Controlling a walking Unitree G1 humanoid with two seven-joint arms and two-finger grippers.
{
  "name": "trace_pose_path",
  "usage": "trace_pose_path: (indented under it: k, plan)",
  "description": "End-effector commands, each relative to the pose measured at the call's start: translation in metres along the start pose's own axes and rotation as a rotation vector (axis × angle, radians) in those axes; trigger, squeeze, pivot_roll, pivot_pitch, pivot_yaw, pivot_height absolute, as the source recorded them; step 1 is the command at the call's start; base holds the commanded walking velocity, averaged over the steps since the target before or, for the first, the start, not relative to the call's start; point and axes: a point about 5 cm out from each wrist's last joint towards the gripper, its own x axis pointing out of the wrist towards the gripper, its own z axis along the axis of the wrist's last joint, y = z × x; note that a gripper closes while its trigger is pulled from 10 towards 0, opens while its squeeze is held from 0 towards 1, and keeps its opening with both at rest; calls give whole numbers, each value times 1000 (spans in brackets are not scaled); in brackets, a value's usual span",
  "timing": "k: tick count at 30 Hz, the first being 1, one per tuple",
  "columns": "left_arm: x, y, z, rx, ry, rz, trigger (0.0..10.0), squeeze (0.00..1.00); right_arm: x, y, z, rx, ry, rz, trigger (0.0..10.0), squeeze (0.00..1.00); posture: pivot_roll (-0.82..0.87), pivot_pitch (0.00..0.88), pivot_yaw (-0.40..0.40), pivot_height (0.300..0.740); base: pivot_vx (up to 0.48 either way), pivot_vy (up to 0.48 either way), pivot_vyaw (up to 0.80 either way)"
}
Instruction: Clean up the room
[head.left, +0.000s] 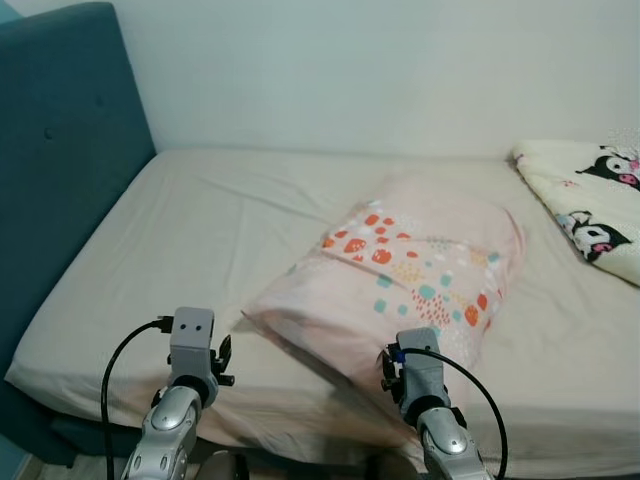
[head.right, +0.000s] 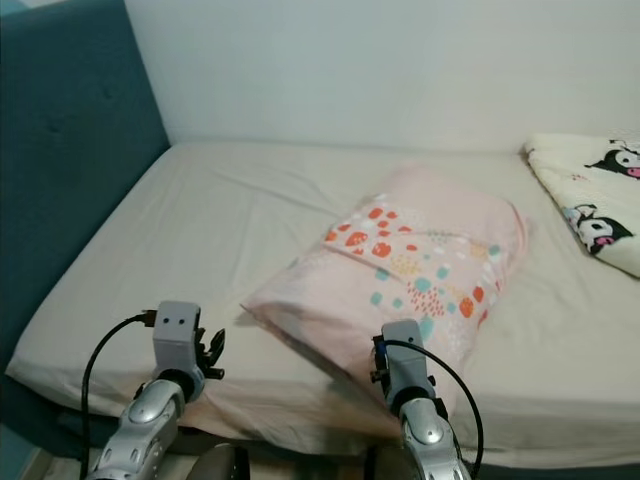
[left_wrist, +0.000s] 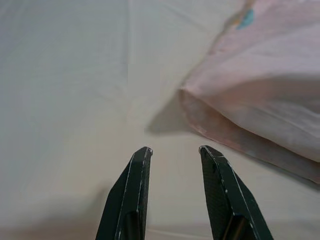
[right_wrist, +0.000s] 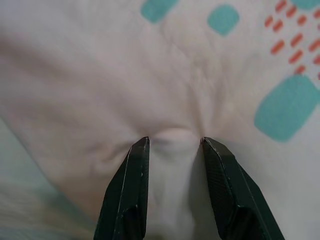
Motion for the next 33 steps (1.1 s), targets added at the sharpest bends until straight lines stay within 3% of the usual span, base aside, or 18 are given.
trace_pose_path:
  k: [1,7,13,18,19,21,22,24,25,26,27,28,30,31,33]
  plan:
    - [2,-4,2,-6,-3,-19,10000,0,-2,-1,-3,10,18,-6,10000,0,1,31,-40,603,0,0,0]
    - [5,0,8,-27,-29,-14,10000,0,-2,0,0,24,-11,-3,10000,0,1,41,-42,588,0,0,0]
    - [18,11,44,-297,-188,-17,10000,0,-4,-6,23,34,-176,-81,10000,0,8,64,-50,588,0,0,0]
    - [35,22,60,-409,-215,26,10000,0,-1,-15,30,89,-203,-171,10000,0,2,83,-40,588,0,0,0]
    - [41,24,65,-438,-217,28,10000,1000,-1,-20,31,113,-196,-204,10000,0,-3,94,-32,588,0,0,0]
    - [47,23,70,-448,-209,2,10000,1000,-1,-25,30,159,-192,-235,10000,0,-3,99,-30,588,0,0,0]
    - [58,14,78,-446,-178,-83,10000,1000,-2,-31,30,215,-197,-278,10000,0,-6,108,-27,588,0,0,0]
    - [60,10,79,-443,-167,-112,10000,1000,-3,-32,30,225,-203,-287,10000,0,-6,108,-27,588,0,0,0]
    - [65,1,82,-410,-143,-169,10000,1000,-6,-33,30,236,-211,-299,10000,333,-10,115,-22,588,0,0,0]
    - [67,-3,83,-400,-131,-191,10000,1000,-7,-33,30,239,-212,-303,10000,478,-14,118,-20,588,0,0,0]
    - [67,-3,83,-400,-131,-191,10000,1000,-7,-33,30,239,-212,-303,10000,478,-14,118,-20,588,0,0,0]
    - [71,-10,84,-376,-107,-225,10000,1000,-10,-32,29,242,-216,-312,10000,722,-25,128,-12,588,0,0,0]
    - [73,-14,84,-362,-96,-239,10000,1000,-11,-32,28,244,-218,-317,10000,722,-25,128,-12,588,0,0,0]
    - [76,-20,85,-321,-76,-253,10000,1000,-15,-33,28,247,-228,-334,10000,1000,-31,134,-6,588,0,0,0]
    - [77,-23,86,-321,-71,-258,10000,1000,-17,-34,27,254,-233,-340,10000,1000,-35,138,0,588,0,0,0]
